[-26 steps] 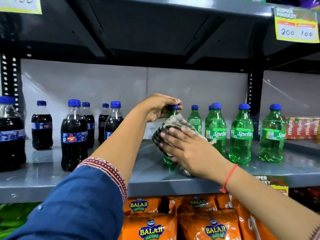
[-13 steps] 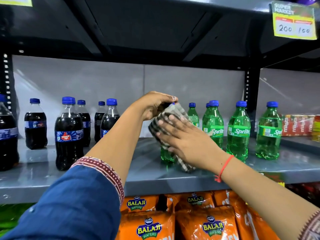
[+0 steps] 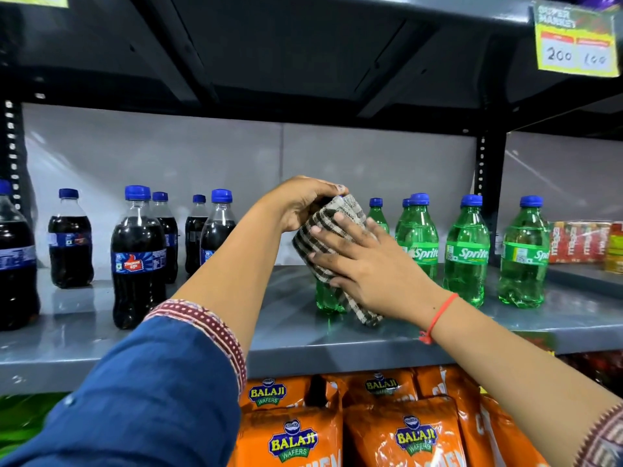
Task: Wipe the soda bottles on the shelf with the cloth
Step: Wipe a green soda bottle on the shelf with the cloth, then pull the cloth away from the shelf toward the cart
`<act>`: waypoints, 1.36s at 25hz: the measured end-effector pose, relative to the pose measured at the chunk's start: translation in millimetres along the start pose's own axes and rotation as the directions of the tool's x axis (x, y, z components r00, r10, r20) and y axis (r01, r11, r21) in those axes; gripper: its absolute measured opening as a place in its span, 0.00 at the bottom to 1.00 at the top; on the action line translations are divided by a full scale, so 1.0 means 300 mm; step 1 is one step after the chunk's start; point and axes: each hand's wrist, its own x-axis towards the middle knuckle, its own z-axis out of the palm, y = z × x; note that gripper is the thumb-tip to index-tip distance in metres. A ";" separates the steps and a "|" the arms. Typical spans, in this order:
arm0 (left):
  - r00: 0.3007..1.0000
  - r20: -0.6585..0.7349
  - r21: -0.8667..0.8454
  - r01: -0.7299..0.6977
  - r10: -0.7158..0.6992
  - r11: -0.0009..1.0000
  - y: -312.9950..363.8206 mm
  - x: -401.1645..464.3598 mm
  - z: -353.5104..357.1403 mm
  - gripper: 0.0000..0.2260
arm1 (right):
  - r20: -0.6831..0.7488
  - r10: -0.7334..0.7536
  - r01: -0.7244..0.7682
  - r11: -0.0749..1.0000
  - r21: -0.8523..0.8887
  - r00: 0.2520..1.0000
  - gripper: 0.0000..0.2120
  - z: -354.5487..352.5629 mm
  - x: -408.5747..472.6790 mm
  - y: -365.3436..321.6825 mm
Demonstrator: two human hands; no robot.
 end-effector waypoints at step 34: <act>0.846 -0.533 0.484 0.289 0.016 0.826 -0.174 -1.147 0.016 0.04 | 0.226 -0.195 -0.182 0.220 0.958 0.954 0.08 -0.220 -0.046 -0.550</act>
